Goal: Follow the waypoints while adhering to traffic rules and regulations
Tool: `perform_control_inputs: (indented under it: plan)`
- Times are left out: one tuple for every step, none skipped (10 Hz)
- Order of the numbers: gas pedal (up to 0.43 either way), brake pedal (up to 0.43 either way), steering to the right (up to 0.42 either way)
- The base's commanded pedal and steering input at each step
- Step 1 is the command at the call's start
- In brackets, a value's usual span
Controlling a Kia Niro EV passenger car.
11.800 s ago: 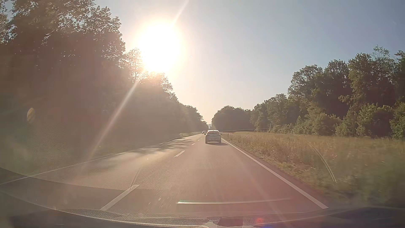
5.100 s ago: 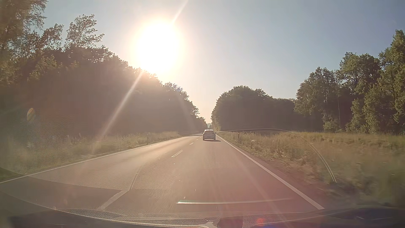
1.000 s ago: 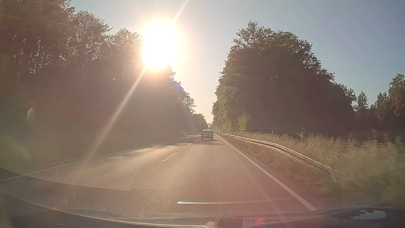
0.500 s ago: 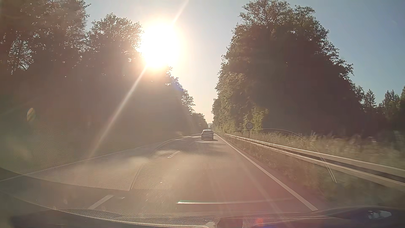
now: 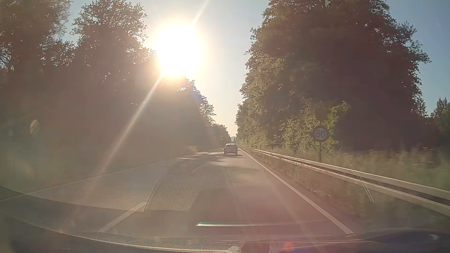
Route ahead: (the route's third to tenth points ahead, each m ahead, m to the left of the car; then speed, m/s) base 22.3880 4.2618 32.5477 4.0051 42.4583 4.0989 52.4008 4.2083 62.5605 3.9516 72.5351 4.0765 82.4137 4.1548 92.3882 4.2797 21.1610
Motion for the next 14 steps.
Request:
perform_control_inputs:
  plan:
    - [0.130, 0.000, 0.001]
    - [0.130, 0.000, 0.001]
    - [0.130, 0.000, 0.001]
    - [0.130, 0.000, 0.001]
    - [0.130, 0.000, 0.001]
    - [0.130, 0.000, 0.001]
    - [0.130, 0.000, 0.001]
    - [0.130, 0.000, 0.001]
    - [0.130, 0.000, 0.001]
    - [0.130, 0.000, 0.001]
    - [0.130, 0.000, 0.001]
    - [0.130, 0.000, 0.001]
    - [0.130, 0.000, 0.001]
    - [0.130, 0.000, 0.001]
